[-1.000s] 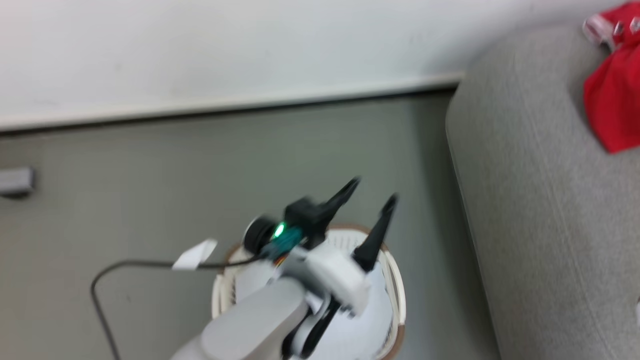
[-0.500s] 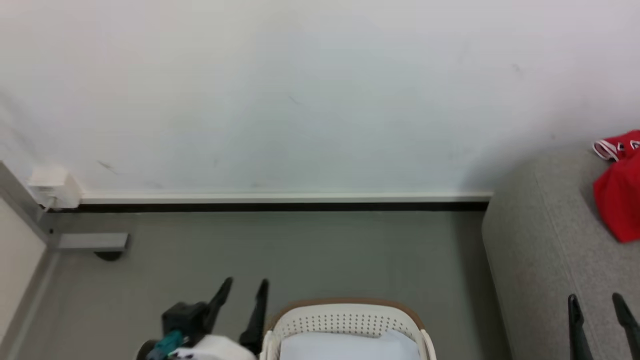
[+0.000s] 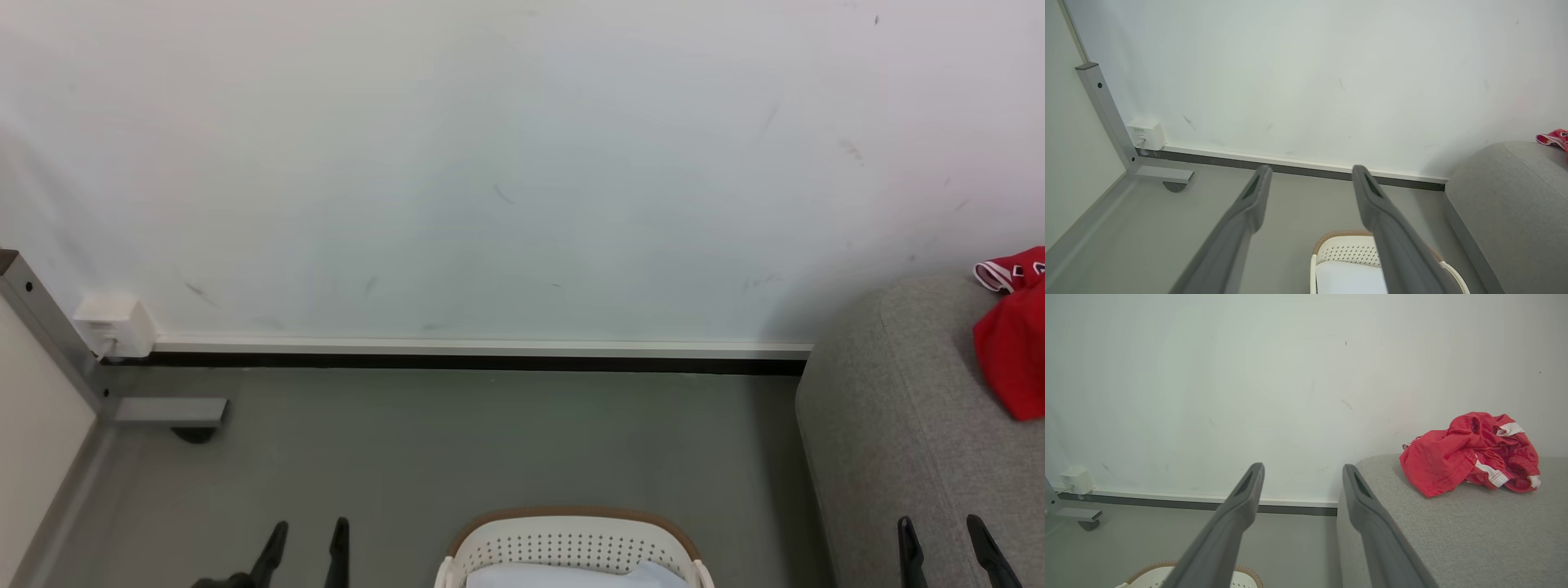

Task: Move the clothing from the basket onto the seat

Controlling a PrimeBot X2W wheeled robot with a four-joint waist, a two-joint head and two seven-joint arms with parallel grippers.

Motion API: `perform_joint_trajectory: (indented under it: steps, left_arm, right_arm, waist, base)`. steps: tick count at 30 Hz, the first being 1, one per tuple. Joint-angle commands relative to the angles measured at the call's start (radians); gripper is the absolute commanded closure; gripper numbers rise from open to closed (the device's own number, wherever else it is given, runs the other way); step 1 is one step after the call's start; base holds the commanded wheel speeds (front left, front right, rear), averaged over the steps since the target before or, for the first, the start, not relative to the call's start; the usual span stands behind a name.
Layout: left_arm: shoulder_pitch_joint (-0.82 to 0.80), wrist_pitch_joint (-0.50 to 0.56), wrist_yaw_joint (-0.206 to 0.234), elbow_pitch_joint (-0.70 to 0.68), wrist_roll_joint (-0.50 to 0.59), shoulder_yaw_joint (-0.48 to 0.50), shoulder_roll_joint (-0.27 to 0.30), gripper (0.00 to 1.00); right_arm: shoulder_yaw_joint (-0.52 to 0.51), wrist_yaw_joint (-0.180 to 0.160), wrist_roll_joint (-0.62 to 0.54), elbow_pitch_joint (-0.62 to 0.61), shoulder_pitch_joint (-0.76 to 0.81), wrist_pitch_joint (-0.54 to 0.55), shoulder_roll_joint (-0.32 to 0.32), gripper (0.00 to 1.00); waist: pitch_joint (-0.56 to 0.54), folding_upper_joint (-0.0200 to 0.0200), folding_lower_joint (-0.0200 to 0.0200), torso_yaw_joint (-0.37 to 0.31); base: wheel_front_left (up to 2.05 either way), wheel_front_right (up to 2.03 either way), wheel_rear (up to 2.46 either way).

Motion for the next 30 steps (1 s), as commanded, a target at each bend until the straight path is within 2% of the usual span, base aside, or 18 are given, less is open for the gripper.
perform_joint_trajectory:
  steps: [1, 6, 7, 12, 30]
  left_arm:
    - [0.018, -0.001, -0.014, 0.004, 0.028, 0.018, -0.014, 0.00]
    - [0.028, -0.001, -0.075, 0.007, 0.092, 0.096, -0.067, 0.00]
    - [0.017, 0.000, -0.078, 0.008, 0.086, 0.097, -0.073, 1.00]
    - [0.028, 0.007, -0.078, 0.046, 0.077, 0.093, -0.085, 1.00]
    - [-0.013, 0.094, -0.112, 0.035, -0.232, 0.154, -0.101, 1.00]
  right_arm:
    - [0.000, -0.002, -0.005, 0.002, 0.008, 0.001, 0.000, 0.00]
    - [-0.002, -0.002, -0.001, 0.002, 0.005, 0.001, 0.001, 0.00]
    - [0.000, 0.000, 0.000, 0.002, 0.000, 0.000, 0.002, 1.00]
    - [0.005, 0.000, 0.013, 0.043, 0.003, 0.003, 0.011, 1.00]
    - [-0.003, 0.000, 0.350, 0.076, -0.068, 0.091, 0.012, 1.00]
  waist:
    - [-0.001, 0.0000, 0.0001, -0.001]
    - [-0.003, 0.0000, 0.0001, -0.001]
    - [-0.003, 0.0000, 0.0001, -0.001]
    - [-0.003, 0.0000, 0.0001, -0.001]
    - [0.004, 0.0000, 0.0001, 0.000]
  base:
    - [0.00, 0.00, 0.00]
    - [0.00, 0.00, 0.00]
    - [0.00, 0.00, 0.00]
    - [0.00, 0.00, 0.00]
    - [0.00, 0.00, 0.00]
